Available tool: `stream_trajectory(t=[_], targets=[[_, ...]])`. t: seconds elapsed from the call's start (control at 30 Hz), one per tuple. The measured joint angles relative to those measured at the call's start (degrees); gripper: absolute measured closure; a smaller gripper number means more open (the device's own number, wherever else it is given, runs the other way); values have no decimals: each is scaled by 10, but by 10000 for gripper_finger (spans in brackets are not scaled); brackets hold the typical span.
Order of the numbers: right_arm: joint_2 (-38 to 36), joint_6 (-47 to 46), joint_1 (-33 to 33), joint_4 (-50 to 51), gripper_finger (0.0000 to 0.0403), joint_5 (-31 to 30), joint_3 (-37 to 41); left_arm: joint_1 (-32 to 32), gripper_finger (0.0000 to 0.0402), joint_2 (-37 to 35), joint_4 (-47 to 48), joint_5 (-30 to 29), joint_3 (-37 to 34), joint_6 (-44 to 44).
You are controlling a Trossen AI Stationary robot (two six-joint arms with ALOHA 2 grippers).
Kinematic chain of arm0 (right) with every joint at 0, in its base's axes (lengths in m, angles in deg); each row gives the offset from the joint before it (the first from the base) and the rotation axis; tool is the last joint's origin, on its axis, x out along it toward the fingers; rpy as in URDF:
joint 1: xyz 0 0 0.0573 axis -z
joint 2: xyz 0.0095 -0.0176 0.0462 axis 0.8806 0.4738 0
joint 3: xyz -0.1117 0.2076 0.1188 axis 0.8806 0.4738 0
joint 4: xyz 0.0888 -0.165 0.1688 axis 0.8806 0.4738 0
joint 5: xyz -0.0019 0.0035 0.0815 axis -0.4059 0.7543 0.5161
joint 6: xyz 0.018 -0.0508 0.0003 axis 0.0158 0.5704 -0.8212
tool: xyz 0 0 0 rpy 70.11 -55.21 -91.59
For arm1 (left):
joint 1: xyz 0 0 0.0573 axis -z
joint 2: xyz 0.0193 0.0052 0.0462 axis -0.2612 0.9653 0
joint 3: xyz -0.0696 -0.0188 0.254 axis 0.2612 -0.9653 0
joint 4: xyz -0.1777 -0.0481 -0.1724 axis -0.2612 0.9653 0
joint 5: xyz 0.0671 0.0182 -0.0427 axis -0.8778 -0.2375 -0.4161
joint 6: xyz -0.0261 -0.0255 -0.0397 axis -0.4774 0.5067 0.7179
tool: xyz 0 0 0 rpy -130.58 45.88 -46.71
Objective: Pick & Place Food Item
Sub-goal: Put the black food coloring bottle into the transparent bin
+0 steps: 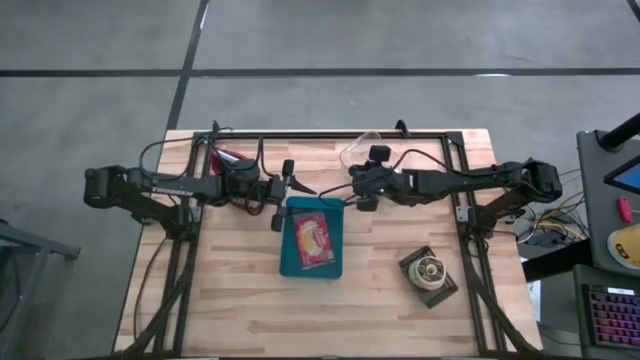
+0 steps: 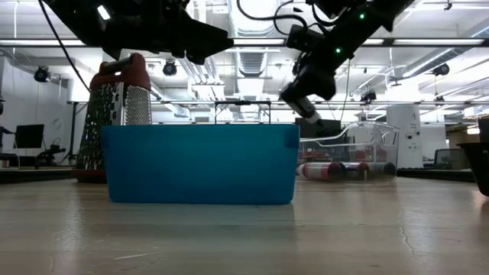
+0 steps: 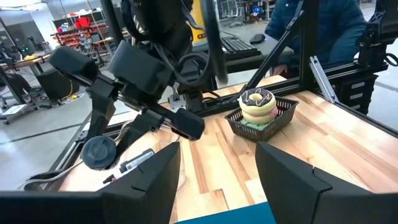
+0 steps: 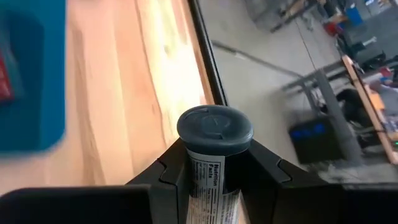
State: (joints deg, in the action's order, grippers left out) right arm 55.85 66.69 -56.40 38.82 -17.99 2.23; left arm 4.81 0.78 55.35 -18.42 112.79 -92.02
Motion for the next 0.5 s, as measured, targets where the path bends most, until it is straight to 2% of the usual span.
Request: stream_trajectory(t=[0.3, 0.43, 0.5], targets=[[0, -4, 17, 204, 308, -13, -51, 0, 190, 0, 1, -2, 0, 0], [0, -14, 32, 240, 308, -8, -54, 0, 190, 0, 2, -2, 0, 0], [0, -24, 44, 252, 307, 16, -57, 0, 190, 0, 1, -2, 0, 1]])
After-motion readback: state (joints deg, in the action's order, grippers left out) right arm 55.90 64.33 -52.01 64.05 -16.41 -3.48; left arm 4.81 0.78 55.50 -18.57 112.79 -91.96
